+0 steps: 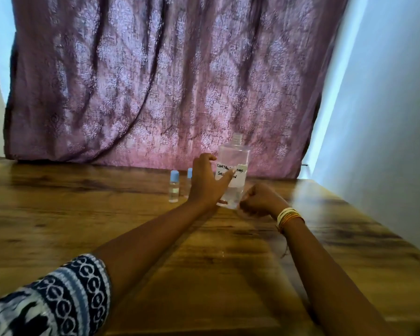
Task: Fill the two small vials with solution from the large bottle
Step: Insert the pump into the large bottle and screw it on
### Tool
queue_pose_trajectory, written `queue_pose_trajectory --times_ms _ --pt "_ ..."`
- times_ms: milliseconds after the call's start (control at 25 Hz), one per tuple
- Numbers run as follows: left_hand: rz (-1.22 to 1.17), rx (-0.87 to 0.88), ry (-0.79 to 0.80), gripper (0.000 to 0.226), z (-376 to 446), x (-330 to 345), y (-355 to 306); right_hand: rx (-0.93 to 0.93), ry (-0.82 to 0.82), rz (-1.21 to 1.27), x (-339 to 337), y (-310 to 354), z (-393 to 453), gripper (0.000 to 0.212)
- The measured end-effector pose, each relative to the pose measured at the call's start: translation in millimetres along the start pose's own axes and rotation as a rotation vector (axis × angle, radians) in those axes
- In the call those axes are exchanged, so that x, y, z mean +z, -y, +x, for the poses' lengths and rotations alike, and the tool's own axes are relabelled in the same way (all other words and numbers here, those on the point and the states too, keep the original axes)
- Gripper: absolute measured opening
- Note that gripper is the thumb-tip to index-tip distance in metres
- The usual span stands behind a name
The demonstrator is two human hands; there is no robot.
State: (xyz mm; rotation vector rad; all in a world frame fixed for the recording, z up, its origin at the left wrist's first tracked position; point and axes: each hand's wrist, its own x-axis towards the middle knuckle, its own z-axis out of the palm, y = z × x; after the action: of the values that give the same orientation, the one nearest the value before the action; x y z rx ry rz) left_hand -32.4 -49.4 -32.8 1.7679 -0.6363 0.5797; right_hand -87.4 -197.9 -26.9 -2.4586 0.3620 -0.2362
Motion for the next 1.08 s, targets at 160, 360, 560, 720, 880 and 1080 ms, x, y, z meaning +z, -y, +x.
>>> queue_pose_trajectory --times_ms 160,360,560,720,880,1080 --pt "-0.002 -0.106 0.049 0.073 45.6 15.6 -26.9 0.167 -0.230 -0.305 -26.7 -28.5 12.2 0.031" --pt "-0.041 -0.214 0.294 0.058 80.1 25.3 -32.2 0.303 -0.118 -0.397 -11.6 -49.5 20.8 0.050" --pt "-0.031 -0.154 0.259 0.036 83.6 12.0 -24.0 0.292 -0.178 0.130 -27.0 -35.9 30.5 0.013" --pt "-0.024 -0.110 0.339 0.029 81.2 -12.1 -29.0 0.211 -0.008 1.025 -62.3 5.2 29.9 0.005" --pt "0.006 -0.158 0.474 0.019 75.0 -43.6 -38.4 0.020 0.037 1.543 -96.9 48.7 22.1 0.007" --pt "-0.143 -0.121 0.448 0.020 47.7 -56.7 -39.3 -0.205 -0.078 1.780 -142.7 100.9 14.6 0.010"
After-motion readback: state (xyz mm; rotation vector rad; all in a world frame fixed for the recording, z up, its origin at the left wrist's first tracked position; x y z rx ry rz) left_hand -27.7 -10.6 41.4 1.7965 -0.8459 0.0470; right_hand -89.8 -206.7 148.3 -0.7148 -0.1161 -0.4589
